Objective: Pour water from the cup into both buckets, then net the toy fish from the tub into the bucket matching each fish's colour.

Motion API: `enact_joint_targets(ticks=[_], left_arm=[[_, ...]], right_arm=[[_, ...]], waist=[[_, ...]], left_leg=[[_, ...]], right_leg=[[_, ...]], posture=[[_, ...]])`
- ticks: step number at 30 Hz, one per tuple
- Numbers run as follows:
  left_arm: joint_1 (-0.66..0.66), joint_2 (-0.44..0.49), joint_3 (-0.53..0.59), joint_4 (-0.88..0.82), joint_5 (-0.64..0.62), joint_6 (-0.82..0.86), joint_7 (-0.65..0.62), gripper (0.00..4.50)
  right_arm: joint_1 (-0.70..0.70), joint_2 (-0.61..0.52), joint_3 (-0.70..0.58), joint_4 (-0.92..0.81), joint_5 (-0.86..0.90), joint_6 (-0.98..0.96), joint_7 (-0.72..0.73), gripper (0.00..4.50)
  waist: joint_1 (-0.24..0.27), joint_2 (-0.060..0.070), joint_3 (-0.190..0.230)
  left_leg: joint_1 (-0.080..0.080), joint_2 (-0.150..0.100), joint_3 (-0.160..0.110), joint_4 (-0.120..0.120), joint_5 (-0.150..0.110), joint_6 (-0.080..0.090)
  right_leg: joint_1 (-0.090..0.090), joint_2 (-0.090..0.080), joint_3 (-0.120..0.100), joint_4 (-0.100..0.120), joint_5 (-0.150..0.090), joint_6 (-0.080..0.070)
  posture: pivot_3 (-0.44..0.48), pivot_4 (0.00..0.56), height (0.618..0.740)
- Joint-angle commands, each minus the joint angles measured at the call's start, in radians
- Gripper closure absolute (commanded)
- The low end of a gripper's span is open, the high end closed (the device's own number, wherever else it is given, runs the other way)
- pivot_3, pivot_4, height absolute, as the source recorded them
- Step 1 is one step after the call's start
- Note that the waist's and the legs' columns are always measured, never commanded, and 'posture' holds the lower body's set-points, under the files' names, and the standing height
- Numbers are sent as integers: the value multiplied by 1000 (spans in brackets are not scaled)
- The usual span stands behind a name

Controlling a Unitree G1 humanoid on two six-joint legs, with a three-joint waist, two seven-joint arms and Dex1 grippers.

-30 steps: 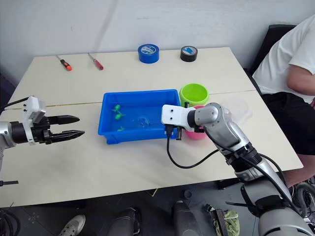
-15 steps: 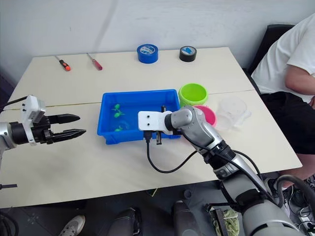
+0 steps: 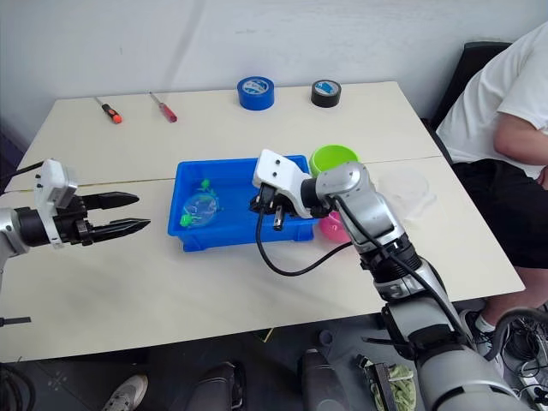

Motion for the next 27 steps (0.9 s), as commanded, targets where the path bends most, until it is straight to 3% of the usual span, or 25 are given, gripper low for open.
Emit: enact_joint_targets(ticks=[1,14,27], left_arm=[[-42,-9,-12,16,-12,-8,-10,1045],[-134,-31,-78,102,12,-45,-44,1045],[-155,-35,-89,114,12,-45,-52,1045]], right_arm=[[-7,-45,-56,-57,47,39,-2,4500],[35,-129,-82,-111,107,143,-70,4500],[46,-130,-134,-123,233,275,-123,4500]], waist=[[2,0,0],[1,0,0],[2,0,0]], left_leg=[[0,0,0,0,0,0],[-1,0,0,0,0,0],[-1,0,0,0,0,0]], right_leg=[[0,0,0,0,0,0],[-1,0,1,-1,0,0],[-1,0,1,0,0,0]], posture=[[0,150,734],[0,150,734],[0,150,734]])
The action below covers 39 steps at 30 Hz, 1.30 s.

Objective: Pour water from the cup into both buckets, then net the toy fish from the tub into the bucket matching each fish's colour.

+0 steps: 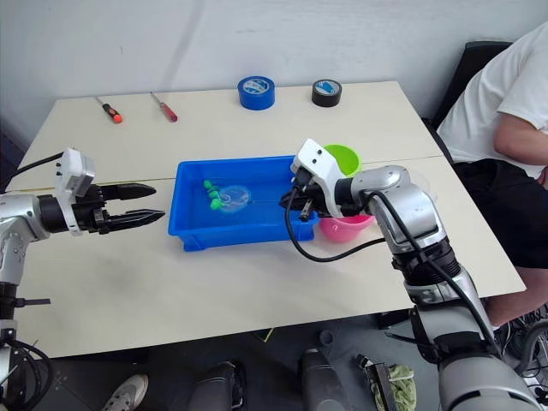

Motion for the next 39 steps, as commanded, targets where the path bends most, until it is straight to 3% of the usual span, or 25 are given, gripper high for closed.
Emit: enact_joint_targets(ticks=[1,25,39], left_arm=[[-27,-2,7,-4,-6,-5,-4,1045],[-159,-40,-54,126,35,-55,-42,1045],[-278,-62,-93,239,79,-98,-91,1045]], right_arm=[[-6,-10,-54,-34,45,14,-10,4500],[-66,-210,-254,93,117,-23,-53,4500],[-7,-334,-331,164,105,-94,-96,4500]], waist=[[1,0,0],[2,0,0],[3,0,0]], left_leg=[[0,0,0,0,0,0],[0,-1,0,-1,0,0],[0,-1,1,-1,0,0]], right_leg=[[0,0,0,0,0,0],[0,0,0,-1,0,0],[0,0,1,-1,0,0]], posture=[[0,150,734],[0,150,734],[0,150,734]])
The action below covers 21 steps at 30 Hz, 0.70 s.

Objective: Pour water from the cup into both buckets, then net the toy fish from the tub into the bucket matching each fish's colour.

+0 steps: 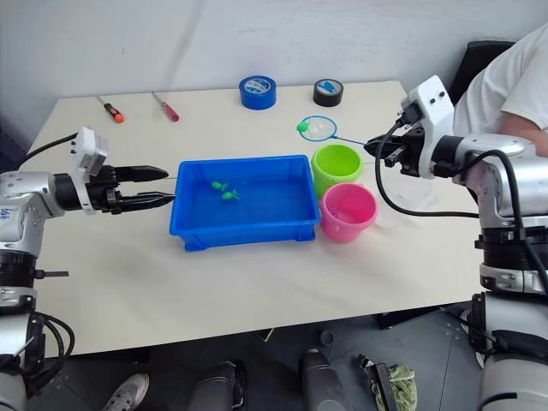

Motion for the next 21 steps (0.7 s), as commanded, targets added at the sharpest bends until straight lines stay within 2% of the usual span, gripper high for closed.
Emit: enact_joint_targets(ticks=[1,10,21], left_arm=[[-42,-8,0,22,9,-25,-18,1045],[-97,-41,-7,83,26,-56,-29,1045],[-98,-51,-7,94,33,-65,-39,1045]], right_arm=[[18,-47,-44,-14,0,-25,-5,4500],[123,-131,-17,-84,-47,-65,-14,4500],[142,-120,80,-117,-175,-143,-87,4500]], waist=[[1,0,0],[0,0,0],[1,0,0]], left_leg=[[0,0,0,0,0,0],[0,0,0,0,0,0],[0,0,1,1,0,0]], right_leg=[[0,0,0,0,0,0],[0,0,1,0,0,0],[0,0,1,1,0,0]], posture=[[0,150,734],[0,150,734],[0,150,734]])
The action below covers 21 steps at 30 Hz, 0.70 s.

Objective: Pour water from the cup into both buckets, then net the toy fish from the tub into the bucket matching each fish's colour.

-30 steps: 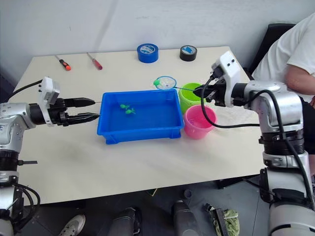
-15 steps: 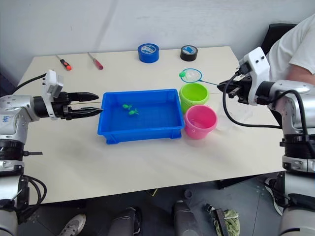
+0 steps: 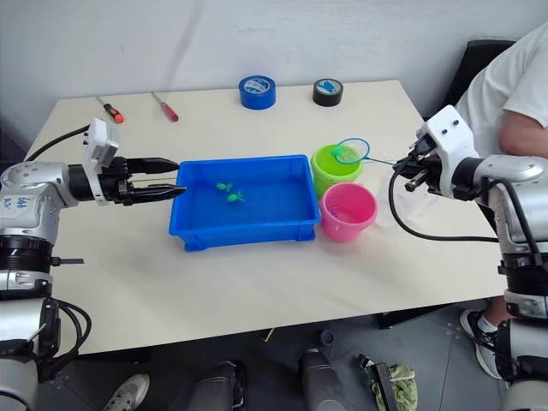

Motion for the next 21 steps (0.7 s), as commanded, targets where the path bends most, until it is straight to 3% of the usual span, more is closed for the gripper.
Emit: enact_joint_targets(ticks=[1,14,21], left_arm=[[-17,8,17,-1,-1,-11,-9,1045],[-17,-4,26,-16,-10,-22,-4,1045],[-19,-6,24,-15,-7,-23,-2,1045]], right_arm=[[-7,-10,19,-34,-60,-49,-35,4500],[15,-38,122,-73,-307,-270,-112,4500],[29,-35,109,-83,-332,-300,-93,4500]], waist=[[1,0,0],[3,0,0],[1,0,0]], left_leg=[[0,0,0,0,0,0],[0,0,0,0,0,0],[0,0,0,1,0,0]], right_leg=[[0,0,0,0,0,0],[0,0,0,0,0,0],[0,0,0,1,0,0]], posture=[[0,150,734],[0,150,734],[0,150,734]])
